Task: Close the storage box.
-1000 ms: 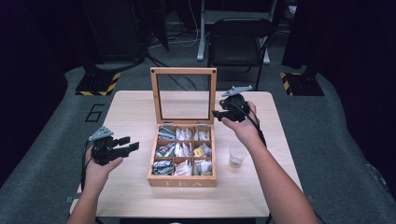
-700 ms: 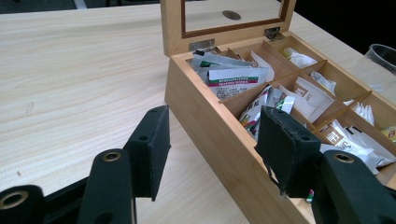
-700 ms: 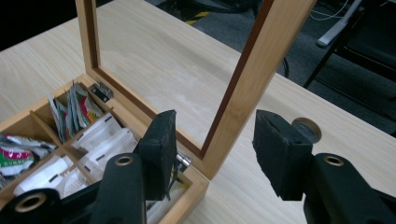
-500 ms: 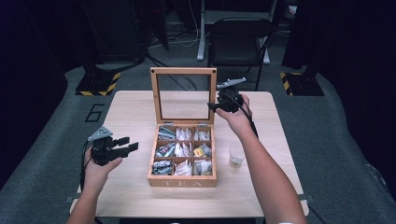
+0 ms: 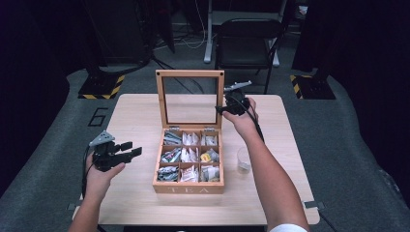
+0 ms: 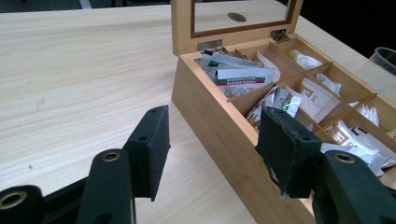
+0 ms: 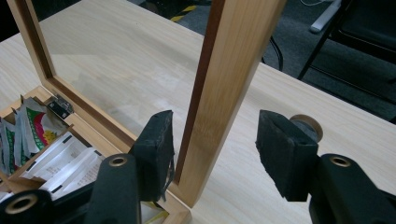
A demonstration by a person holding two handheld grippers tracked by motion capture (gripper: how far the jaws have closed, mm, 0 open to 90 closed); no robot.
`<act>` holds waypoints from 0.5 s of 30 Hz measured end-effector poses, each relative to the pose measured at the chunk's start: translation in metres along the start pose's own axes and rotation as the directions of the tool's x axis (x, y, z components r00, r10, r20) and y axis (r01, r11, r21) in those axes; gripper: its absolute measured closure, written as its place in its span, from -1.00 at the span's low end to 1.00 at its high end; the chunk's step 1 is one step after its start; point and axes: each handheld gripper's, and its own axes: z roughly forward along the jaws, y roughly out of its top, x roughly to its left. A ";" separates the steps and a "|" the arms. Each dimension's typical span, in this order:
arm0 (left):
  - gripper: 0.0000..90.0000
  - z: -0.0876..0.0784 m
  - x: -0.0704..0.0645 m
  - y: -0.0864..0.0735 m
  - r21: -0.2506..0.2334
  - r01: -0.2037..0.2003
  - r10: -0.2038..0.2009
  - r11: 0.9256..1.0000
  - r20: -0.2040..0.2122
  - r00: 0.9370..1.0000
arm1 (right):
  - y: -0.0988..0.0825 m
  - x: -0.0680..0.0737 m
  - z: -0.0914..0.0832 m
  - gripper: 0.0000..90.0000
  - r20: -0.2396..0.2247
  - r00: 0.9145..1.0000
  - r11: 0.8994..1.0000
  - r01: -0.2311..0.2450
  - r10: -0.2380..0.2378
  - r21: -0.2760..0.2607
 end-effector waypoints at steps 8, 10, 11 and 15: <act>-0.02 -0.001 0.001 -0.001 -0.005 0.011 -0.011 1.000 0.001 1.000 | 0.001 -0.003 0.008 0.11 -0.028 0.999 0.999 -0.021 0.020 -0.025; -0.02 -0.001 0.002 -0.001 -0.005 0.015 -0.015 1.000 0.003 1.000 | 0.002 -0.002 0.010 0.14 -0.032 0.999 0.999 -0.016 0.015 -0.028; -0.02 -0.001 0.003 -0.001 -0.004 0.016 -0.016 1.000 0.003 1.000 | 0.002 -0.003 0.011 0.18 -0.038 0.999 0.999 -0.007 0.006 -0.033; -0.02 -0.001 0.003 -0.002 -0.003 0.020 -0.020 1.000 0.001 1.000 | 0.004 -0.001 0.013 0.26 -0.038 0.999 1.000 -0.009 0.008 -0.027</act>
